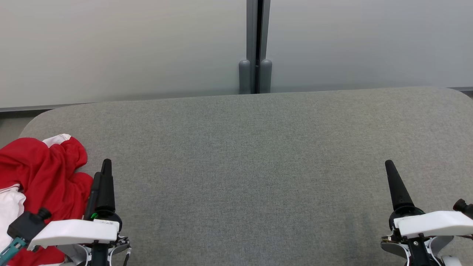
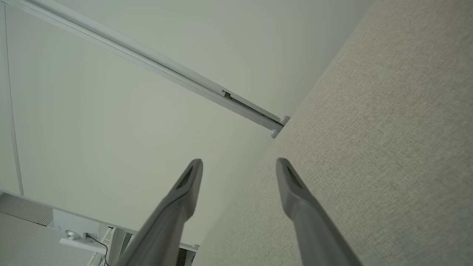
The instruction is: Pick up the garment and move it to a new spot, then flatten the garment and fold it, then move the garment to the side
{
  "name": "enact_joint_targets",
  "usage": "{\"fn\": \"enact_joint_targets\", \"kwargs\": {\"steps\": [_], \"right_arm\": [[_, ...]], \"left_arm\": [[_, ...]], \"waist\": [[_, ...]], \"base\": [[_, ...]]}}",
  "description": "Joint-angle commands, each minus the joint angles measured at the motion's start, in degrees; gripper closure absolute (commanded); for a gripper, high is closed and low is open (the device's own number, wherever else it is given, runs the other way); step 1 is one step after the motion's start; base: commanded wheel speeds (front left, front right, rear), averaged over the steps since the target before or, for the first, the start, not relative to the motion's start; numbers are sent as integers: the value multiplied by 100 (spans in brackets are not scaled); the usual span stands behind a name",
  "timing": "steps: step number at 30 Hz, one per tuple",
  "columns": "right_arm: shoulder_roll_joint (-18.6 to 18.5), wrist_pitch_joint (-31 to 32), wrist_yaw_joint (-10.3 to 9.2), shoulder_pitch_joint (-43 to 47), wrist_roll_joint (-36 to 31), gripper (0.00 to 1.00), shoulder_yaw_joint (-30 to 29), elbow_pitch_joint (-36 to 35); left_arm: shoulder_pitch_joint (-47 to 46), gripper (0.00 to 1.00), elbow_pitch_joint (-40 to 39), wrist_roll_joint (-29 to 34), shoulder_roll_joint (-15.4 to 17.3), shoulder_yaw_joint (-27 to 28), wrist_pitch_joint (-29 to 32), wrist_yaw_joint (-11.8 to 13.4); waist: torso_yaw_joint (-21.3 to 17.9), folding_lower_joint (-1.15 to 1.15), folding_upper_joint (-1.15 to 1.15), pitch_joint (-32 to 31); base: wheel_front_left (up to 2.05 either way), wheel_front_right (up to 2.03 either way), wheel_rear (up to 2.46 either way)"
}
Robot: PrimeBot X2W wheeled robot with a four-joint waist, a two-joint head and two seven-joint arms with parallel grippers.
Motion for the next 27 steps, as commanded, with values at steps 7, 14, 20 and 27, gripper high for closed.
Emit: {"fn": "enact_joint_targets", "kwargs": {"steps": [7, 14, 20, 27], "right_arm": [[-63, -197, 10, -114, -1101, 0, 122, -235], [-117, -336, 10, -94, -2103, 0, 235, -277], [-119, -444, 11, -40, -2790, 0, 265, -294], [-103, -562, 11, -36, -3436, 0, 266, -219]], "left_arm": [[-82, 0, -208, 1192, 51, -169, -181, 173], [-26, 0, -230, 2158, 159, -424, -317, 428], [-9, 0, -101, 2526, 188, -522, -426, 601], [-59, 0, -43, 2940, 263, -603, -544, 681]], "waist": [[5, 0, 0, 0], [10, 0, 0, -17], [13, 0, 0, -29], [6, 0, 0, -34]], "base": [[0, 0, 0], [0, 0, 0], [0, 0, 0], [0, 0, 0]]}}
